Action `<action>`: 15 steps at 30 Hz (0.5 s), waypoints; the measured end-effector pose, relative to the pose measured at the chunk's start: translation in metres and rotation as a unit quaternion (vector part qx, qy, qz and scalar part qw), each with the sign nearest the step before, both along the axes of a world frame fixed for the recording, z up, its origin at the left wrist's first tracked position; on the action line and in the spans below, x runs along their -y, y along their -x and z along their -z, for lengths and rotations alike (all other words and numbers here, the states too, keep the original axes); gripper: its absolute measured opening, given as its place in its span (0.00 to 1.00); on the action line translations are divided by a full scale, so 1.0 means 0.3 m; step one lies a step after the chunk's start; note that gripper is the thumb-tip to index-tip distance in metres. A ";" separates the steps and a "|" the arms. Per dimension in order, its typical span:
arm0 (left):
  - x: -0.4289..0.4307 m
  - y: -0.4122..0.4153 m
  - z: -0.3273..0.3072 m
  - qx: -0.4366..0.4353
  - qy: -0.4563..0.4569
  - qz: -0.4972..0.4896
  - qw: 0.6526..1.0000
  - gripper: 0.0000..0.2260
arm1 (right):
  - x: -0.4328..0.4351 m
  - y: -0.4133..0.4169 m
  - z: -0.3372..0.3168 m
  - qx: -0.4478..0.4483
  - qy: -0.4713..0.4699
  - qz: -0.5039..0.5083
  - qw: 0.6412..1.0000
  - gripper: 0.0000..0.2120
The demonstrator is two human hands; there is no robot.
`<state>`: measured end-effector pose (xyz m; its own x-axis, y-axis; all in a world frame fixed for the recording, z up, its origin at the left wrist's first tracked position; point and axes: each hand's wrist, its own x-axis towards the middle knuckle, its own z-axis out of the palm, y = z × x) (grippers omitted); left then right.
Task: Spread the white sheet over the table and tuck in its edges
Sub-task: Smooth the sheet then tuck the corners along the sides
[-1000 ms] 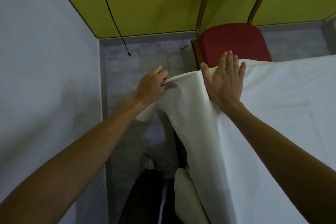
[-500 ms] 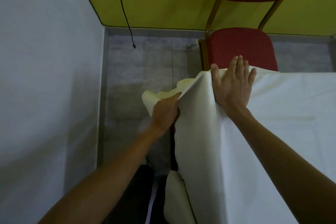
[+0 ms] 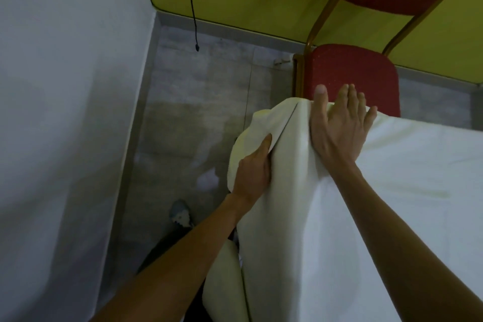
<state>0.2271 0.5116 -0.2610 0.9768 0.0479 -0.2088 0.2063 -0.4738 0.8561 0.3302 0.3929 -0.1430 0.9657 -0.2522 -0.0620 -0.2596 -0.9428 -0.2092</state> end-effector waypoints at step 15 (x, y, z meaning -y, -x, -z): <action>-0.073 0.051 -0.012 0.054 -0.035 -0.108 0.992 0.24 | 0.000 -0.010 -0.015 -0.022 -0.005 -0.012 1.000 0.47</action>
